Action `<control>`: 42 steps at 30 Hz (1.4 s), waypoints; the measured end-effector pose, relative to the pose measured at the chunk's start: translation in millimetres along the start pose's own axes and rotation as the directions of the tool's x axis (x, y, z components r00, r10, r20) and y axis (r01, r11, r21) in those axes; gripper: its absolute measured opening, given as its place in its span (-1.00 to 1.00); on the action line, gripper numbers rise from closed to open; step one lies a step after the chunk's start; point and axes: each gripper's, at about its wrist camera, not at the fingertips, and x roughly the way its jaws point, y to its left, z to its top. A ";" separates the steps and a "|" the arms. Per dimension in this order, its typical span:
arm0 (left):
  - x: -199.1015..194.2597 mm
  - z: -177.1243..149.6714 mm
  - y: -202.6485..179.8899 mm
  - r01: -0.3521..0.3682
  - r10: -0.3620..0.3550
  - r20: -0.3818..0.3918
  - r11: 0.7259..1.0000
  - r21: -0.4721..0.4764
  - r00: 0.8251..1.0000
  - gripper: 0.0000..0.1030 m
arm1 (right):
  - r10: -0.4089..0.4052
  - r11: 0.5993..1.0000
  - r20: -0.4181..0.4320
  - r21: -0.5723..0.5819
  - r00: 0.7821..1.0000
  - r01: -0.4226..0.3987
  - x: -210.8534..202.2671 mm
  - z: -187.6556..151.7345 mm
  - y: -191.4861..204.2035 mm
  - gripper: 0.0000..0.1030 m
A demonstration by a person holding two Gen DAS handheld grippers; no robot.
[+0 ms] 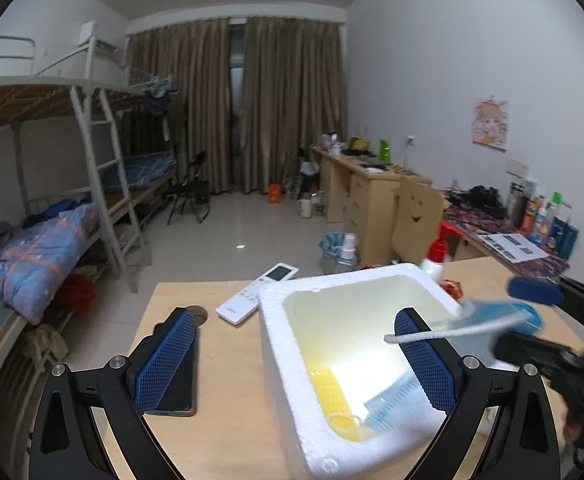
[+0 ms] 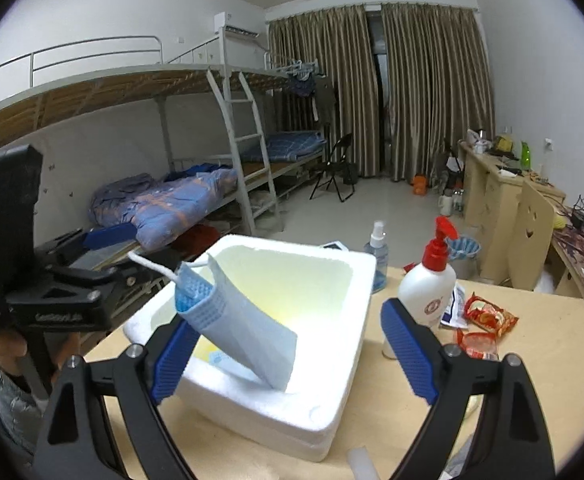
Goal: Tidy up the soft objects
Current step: 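Lower the blue mask into the foam box and open the right tool, then withdraw both tools from the foam box back over the table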
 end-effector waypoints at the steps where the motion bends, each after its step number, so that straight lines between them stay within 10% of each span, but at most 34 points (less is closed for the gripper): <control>1: 2.6 1.8 1.0 -0.012 0.012 -0.004 1.000 -0.004 1.000 0.95 | 0.016 1.000 -0.001 0.002 1.000 -0.016 -1.4 -1.0 -0.7 0.79; 15: 15.1 8.3 21.8 -0.061 0.060 -0.031 0.997 -0.049 0.998 0.95 | 0.017 1.000 -0.064 -0.001 0.998 -0.017 -11.0 -17.2 -4.3 0.79; 26: -4.6 -19.9 -16.0 0.088 -0.074 -0.142 0.992 0.094 0.987 0.95 | 0.027 0.999 -0.064 -0.016 0.998 -0.029 -8.4 -18.5 3.5 0.79; 42: -65.2 -42.1 -32.6 0.095 -0.094 -0.016 0.993 0.069 0.995 0.95 | -0.018 1.000 -0.008 -0.024 1.000 0.017 -43.4 -29.3 7.7 0.79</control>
